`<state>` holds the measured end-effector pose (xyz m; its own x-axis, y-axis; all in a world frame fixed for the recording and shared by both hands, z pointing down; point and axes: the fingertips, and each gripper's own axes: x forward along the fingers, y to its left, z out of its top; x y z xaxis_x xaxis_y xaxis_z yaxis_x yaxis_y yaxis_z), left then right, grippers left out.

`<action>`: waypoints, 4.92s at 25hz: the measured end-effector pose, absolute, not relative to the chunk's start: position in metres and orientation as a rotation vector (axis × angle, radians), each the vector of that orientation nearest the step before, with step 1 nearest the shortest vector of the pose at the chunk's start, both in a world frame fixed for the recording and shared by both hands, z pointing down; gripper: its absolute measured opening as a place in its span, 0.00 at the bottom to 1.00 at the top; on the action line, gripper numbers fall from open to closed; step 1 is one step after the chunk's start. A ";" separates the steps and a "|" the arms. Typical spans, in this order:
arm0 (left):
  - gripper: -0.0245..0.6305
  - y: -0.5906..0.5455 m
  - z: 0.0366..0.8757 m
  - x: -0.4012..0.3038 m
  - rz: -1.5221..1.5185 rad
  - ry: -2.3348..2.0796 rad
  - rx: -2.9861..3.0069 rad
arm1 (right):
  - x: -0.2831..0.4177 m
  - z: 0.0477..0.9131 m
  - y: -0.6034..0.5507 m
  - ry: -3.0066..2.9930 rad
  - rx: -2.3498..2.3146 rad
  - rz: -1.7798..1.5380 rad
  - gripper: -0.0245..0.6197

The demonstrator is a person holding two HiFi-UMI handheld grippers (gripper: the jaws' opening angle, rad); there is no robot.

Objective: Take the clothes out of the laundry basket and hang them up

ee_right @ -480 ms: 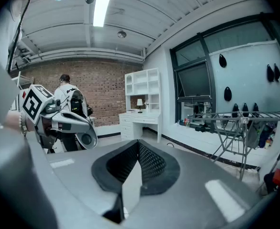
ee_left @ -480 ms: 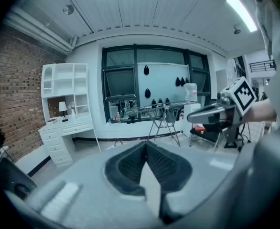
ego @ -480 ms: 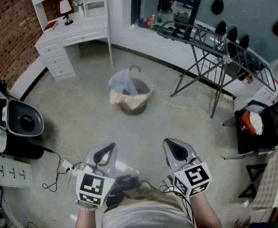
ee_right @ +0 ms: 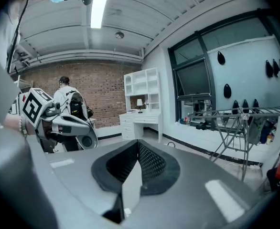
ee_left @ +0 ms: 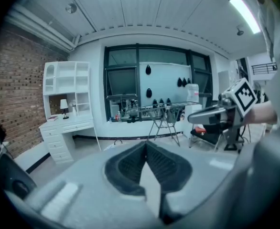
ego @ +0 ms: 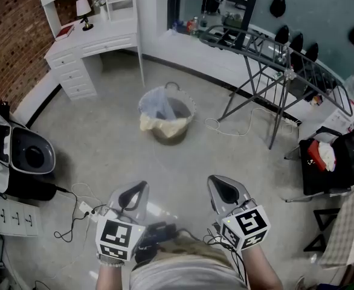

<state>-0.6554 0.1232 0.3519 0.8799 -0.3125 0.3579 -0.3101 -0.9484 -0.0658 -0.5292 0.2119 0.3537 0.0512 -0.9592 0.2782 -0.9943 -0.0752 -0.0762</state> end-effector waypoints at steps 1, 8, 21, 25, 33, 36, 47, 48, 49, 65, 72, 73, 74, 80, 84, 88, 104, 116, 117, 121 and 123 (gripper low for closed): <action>0.03 0.124 0.353 -0.655 -0.581 0.503 -3.044 | -0.529 0.354 0.212 -2.046 2.178 0.395 0.05; 0.03 0.123 0.351 -0.653 -0.584 0.571 -3.057 | -0.524 0.353 0.216 -2.059 2.203 0.430 0.06; 0.21 0.144 0.353 -0.648 -0.577 0.678 -3.057 | -0.509 0.360 0.242 -2.108 2.176 0.428 0.17; 0.21 0.147 0.354 -0.645 -0.559 0.706 -3.052 | -0.505 0.364 0.247 -2.113 2.166 0.434 0.17; 0.21 0.123 0.354 -0.633 -0.528 0.702 -3.052 | -0.494 0.367 0.227 -2.112 2.176 0.414 0.17; 0.21 0.102 0.359 -0.624 -0.537 0.685 -3.049 | -0.487 0.371 0.211 -2.097 2.183 0.410 0.17; 0.21 -0.032 0.360 -0.572 -0.521 0.617 -3.028 | -0.432 0.373 0.096 -2.037 2.237 0.455 0.17; 0.21 -0.048 0.361 -0.569 -0.523 0.616 -3.029 | -0.429 0.373 0.081 -2.034 2.233 0.457 0.17; 0.21 -0.063 0.362 -0.565 -0.530 0.612 -3.032 | -0.426 0.373 0.068 -2.033 2.232 0.461 0.17; 0.22 -0.222 0.433 -0.498 -0.686 0.369 -3.036 | -0.375 0.416 -0.098 -1.928 2.177 0.527 0.17; 0.24 -0.256 0.488 -0.477 -0.780 0.382 -3.051 | -0.352 0.453 -0.136 -1.941 2.110 0.599 0.19; 0.25 -0.259 0.497 -0.473 -0.792 0.390 -3.049 | -0.347 0.458 -0.141 -1.948 2.103 0.611 0.19; 0.25 -0.263 0.505 -0.468 -0.803 0.400 -3.048 | -0.342 0.463 -0.145 -1.955 2.093 0.621 0.19; 0.27 -0.290 0.570 -0.451 -0.903 0.445 -3.032 | -0.324 0.495 -0.176 -1.992 2.025 0.657 0.19; 0.28 -0.299 0.619 -0.441 -0.969 0.443 -3.031 | -0.311 0.527 -0.191 -1.998 1.985 0.708 0.19; 0.30 -0.306 0.670 -0.435 -1.042 0.428 -3.016 | -0.301 0.556 -0.205 -2.025 1.955 0.706 0.19; 0.35 -0.345 0.906 -0.447 -1.252 0.605 -2.855 | -0.277 0.698 -0.239 -2.107 1.875 0.636 0.19; 0.39 -0.380 0.985 -0.431 -1.184 0.691 -2.721 | -0.257 0.760 -0.249 -2.088 1.906 0.598 0.19; 0.35 -0.381 0.981 -0.427 -1.175 0.682 -2.713 | -0.256 0.759 -0.249 -2.089 1.914 0.609 0.19; 0.04 -0.384 0.953 -0.420 -1.151 0.691 -2.744 | -0.253 0.749 -0.242 -2.073 1.930 0.697 0.19; 0.04 -0.389 0.934 -0.419 -1.139 0.728 -2.788 | -0.253 0.740 -0.240 -2.051 1.922 0.734 0.19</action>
